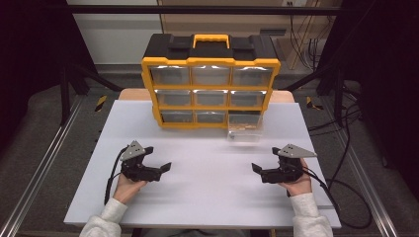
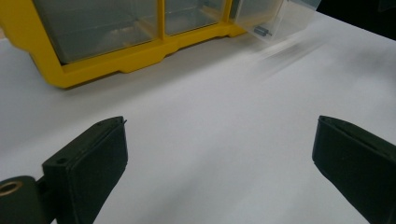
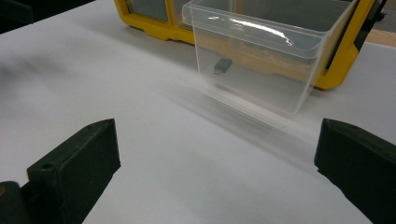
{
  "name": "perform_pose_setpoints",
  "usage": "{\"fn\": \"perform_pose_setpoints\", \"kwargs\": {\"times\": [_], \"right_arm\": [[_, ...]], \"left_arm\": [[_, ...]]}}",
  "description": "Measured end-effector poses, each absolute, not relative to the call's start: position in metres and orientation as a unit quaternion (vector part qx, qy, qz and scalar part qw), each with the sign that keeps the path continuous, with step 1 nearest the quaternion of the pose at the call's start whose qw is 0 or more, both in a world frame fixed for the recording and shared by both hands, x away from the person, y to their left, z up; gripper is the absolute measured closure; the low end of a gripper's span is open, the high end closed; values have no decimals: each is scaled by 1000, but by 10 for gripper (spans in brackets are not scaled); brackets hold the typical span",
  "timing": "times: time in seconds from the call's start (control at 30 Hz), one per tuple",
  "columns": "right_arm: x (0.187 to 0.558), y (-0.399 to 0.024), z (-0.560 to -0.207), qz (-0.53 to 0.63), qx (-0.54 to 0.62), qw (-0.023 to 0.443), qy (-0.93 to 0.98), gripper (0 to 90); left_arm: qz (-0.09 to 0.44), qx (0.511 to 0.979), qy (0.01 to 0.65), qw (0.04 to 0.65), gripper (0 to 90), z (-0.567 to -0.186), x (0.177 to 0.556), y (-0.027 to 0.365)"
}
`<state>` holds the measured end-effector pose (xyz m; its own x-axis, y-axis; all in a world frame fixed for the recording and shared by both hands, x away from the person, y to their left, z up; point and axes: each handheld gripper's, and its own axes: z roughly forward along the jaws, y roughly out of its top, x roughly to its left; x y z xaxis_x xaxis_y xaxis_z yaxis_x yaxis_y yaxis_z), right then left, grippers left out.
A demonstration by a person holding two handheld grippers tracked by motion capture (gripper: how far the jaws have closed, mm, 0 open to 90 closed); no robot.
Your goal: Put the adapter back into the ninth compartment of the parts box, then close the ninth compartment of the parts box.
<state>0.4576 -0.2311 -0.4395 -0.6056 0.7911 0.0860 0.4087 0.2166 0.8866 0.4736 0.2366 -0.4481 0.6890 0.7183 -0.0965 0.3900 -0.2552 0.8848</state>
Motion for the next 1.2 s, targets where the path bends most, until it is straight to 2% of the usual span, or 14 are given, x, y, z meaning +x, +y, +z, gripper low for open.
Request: {"fn": "perform_pose_setpoints", "kwargs": {"times": [0.77,1.2], "right_arm": [[462,-225,-428,485,394,209,752,6],[470,-206,-426,473,386,207,764,9]], "left_arm": [[174,770,365,493,26,-454,463,259],[180,773,362,489,26,-455,461,263]]}}
